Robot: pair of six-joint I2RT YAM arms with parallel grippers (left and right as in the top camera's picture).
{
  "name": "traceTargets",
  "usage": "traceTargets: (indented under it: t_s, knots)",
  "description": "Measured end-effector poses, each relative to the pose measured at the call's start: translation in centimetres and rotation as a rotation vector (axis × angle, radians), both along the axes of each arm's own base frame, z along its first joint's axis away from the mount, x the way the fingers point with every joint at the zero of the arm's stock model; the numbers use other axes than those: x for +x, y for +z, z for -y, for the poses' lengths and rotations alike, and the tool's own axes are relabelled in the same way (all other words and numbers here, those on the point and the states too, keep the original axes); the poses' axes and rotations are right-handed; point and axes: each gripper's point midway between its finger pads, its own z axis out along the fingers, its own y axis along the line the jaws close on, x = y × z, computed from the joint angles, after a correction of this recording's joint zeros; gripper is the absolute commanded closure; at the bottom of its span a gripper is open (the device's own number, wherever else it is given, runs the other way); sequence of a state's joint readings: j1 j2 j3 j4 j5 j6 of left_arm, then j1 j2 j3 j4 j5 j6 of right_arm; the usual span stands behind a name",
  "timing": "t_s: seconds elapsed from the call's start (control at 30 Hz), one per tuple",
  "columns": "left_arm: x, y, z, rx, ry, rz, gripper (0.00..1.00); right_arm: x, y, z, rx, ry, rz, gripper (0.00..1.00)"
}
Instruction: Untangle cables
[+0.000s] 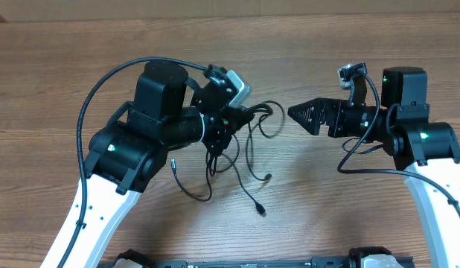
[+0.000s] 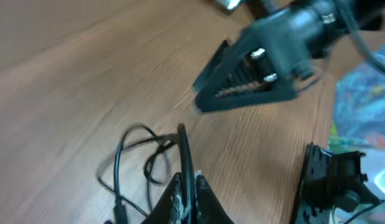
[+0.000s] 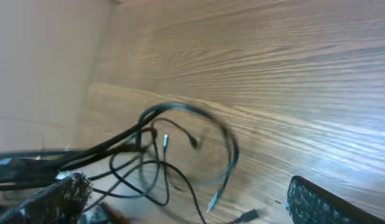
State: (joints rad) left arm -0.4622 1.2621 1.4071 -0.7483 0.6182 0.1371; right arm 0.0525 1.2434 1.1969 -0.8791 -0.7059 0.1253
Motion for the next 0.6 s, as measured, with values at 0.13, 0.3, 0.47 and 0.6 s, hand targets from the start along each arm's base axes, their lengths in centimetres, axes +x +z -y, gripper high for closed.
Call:
traceTargets:
  t_s: [0.13,0.3,0.47,0.6]
  knots:
    - [-1.4,0.9,0.9,-0.029,-0.137,0.072,0.96,0.1,-0.2,0.2,-0.031,0.009,0.024,0.00]
    - [-1.8,1.7,1.4,-0.059,-0.191,0.118,0.96,0.0,-0.4,0.4,-0.045,0.014,0.022,0.00]
    - [-0.9,4.6,2.2,-0.141,-0.193,0.218,0.96,-1.0,-1.9,1.1,-0.098,0.003,-0.043,0.00]
    - [0.2,8.2,2.8,-0.258,-0.157,0.292,0.96,-2.4,-3.9,2.5,-0.188,-0.045,-0.144,0.00]
